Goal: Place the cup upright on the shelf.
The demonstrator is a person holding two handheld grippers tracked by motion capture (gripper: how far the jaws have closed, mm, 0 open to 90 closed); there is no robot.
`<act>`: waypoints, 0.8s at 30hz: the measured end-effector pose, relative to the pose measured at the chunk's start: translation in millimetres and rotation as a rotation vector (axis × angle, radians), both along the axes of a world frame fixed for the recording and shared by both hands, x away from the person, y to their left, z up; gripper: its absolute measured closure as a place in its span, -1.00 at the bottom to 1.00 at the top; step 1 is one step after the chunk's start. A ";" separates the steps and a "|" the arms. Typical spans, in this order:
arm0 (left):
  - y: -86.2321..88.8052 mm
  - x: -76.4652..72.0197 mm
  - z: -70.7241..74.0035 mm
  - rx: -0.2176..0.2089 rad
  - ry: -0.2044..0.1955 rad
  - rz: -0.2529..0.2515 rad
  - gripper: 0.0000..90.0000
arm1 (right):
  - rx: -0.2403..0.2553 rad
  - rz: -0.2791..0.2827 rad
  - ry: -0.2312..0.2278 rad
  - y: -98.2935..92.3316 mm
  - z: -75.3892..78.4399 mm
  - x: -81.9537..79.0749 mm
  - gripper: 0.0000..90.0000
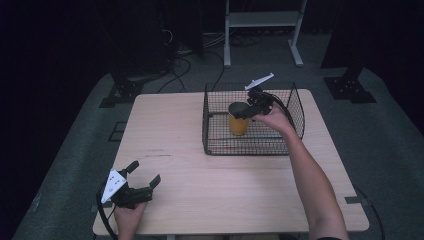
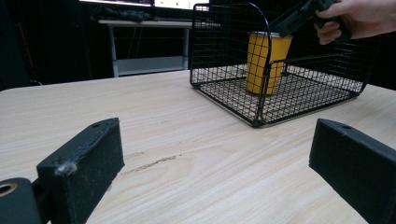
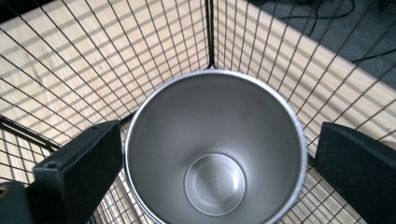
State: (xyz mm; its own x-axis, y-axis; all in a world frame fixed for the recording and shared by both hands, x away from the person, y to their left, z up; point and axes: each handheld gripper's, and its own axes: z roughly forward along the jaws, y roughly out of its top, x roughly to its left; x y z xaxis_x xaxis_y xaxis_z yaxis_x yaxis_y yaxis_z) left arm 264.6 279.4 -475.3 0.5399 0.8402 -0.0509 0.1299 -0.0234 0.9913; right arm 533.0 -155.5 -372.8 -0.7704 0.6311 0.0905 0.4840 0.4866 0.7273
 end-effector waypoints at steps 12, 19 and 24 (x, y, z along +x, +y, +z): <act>-0.5 -0.1 -0.1 0.010 0.001 0.006 -0.95 | 0.064 -0.013 -0.023 -19.2 21.6 -9.1 -0.97; -0.2 -0.4 -0.1 0.009 0.000 0.001 -0.95 | 0.080 -0.005 -0.024 -25.6 28.1 -21.9 -0.97; -0.6 -0.7 0.0 0.010 -0.002 -0.002 -0.95 | 0.108 -0.011 -0.013 -32.1 28.3 -31.6 -0.97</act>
State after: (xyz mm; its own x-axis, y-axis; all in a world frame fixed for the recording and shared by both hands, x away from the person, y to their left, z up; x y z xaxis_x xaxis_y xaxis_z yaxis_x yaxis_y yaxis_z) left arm 263.9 278.8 -475.3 0.5417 0.8395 -0.0415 0.1282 -0.0337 0.9912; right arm 501.4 -187.6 -344.5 -0.7649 0.6269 0.1483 0.4789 0.3993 0.7818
